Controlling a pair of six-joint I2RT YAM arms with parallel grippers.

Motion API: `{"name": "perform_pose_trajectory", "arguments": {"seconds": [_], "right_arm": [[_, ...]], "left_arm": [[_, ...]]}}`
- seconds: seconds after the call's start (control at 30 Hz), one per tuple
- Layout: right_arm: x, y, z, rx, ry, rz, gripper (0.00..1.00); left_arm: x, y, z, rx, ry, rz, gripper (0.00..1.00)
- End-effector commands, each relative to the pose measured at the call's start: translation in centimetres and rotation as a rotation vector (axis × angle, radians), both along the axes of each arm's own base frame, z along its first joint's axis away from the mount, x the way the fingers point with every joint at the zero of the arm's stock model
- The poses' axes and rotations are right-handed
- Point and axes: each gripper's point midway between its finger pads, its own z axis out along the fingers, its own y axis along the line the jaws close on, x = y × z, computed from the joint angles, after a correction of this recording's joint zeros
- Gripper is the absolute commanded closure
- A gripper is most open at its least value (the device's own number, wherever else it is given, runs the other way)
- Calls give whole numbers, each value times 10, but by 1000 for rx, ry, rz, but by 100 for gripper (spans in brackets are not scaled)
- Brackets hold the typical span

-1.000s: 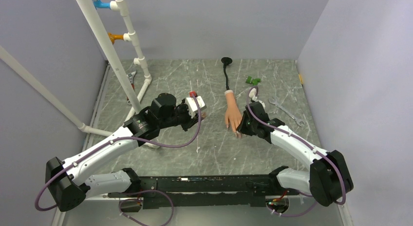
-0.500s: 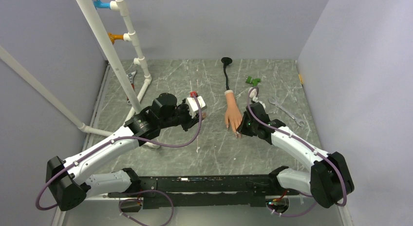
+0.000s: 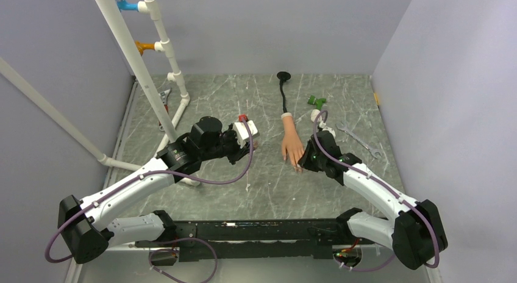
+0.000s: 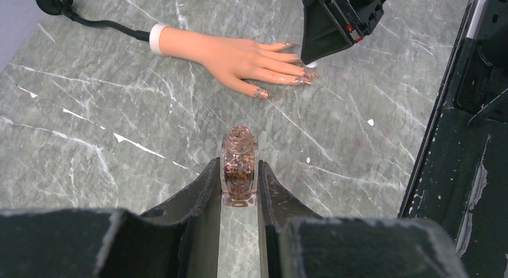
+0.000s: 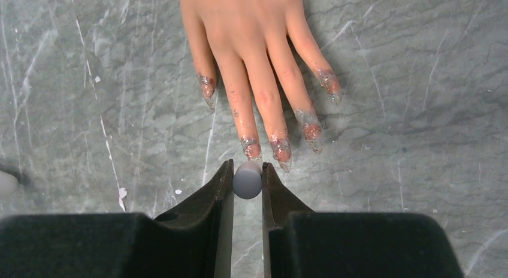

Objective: Paint the nails
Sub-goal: Paint the nail polish on the nail.

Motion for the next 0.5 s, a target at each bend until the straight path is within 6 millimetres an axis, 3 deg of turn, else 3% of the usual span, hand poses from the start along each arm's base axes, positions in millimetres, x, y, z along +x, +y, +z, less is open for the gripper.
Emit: {"name": "perform_pose_trajectory", "arguments": {"seconds": [0.0,0.47], "right_arm": [[8,-6,2,-24,-22,-31,100],[11,-1,-1,-17,-7,2,100]], "left_arm": [[1,-5,20,-37,-42,-10,100],[1,-5,21,-39,-45,-11,100]]}}
